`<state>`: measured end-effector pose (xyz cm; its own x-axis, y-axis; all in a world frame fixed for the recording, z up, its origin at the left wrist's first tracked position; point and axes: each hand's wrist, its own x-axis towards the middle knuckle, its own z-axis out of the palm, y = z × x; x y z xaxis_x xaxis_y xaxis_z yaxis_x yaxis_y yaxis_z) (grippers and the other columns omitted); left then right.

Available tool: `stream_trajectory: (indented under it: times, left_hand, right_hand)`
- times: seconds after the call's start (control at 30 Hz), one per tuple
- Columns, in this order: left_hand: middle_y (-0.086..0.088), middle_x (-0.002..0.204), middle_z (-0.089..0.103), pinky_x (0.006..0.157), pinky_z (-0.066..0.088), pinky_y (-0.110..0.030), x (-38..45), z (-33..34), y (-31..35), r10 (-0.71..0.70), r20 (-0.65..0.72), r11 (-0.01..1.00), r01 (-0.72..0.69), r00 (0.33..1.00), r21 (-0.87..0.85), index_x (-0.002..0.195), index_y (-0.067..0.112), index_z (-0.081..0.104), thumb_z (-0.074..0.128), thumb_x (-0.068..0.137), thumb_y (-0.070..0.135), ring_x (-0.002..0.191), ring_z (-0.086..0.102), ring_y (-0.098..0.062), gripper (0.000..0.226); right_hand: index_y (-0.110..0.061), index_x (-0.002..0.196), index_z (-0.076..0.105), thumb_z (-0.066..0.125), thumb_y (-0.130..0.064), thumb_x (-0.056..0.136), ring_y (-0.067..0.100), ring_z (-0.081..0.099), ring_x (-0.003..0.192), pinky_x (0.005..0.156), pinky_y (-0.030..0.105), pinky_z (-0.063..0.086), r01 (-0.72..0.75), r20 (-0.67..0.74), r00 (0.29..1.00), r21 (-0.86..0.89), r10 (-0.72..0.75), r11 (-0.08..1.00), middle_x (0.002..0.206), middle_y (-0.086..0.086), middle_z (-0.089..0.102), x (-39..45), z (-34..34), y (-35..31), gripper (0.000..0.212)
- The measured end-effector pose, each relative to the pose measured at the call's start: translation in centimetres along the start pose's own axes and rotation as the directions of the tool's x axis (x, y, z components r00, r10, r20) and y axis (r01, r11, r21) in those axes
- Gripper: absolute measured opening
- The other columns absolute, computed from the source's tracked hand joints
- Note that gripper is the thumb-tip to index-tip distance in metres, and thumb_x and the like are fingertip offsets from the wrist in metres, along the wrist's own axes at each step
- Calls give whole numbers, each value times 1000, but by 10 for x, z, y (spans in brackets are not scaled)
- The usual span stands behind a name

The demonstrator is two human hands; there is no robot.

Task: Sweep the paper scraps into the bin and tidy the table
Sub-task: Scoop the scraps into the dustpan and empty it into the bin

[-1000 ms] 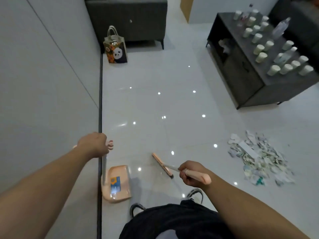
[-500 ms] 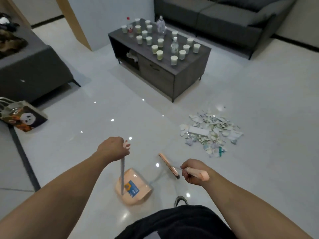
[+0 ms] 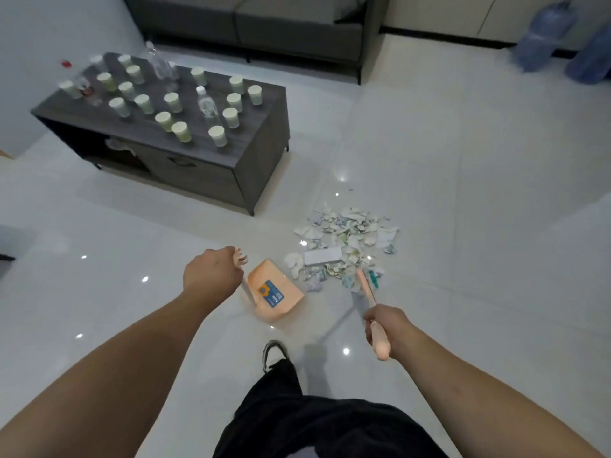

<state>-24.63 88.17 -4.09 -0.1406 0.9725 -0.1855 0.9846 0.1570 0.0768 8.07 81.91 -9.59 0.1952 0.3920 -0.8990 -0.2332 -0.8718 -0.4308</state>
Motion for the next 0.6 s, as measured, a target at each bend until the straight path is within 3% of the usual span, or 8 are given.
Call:
stream_trajectory:
  times: [0.33, 0.6]
  left_hand:
    - [-1, 74, 56, 59, 37, -29, 154, 4, -34, 145, 111, 989, -146, 983, -4, 81, 24, 55, 55, 72, 24, 68, 51, -27, 9]
    - [3, 67, 56, 57, 37, -28, 230, 6, -30, 209, 120, 977, -202, 970, -70, 72, 24, 53, 59, 73, 35, 65, 54, -26, 13]
  right_hand:
    - [13, 115, 54, 55, 3, 86, 20, 45, 39, 38, 23, 41, -93, -188, 973, 197, 131, 976, 62, 14, 51, 29, 50, -42, 30]
    - [8, 94, 59, 58, 5, 83, 17, 49, 35, 38, 23, 46, -132, -274, 934, 326, 227, 936, 63, 14, 55, 51, 73, -71, 11]
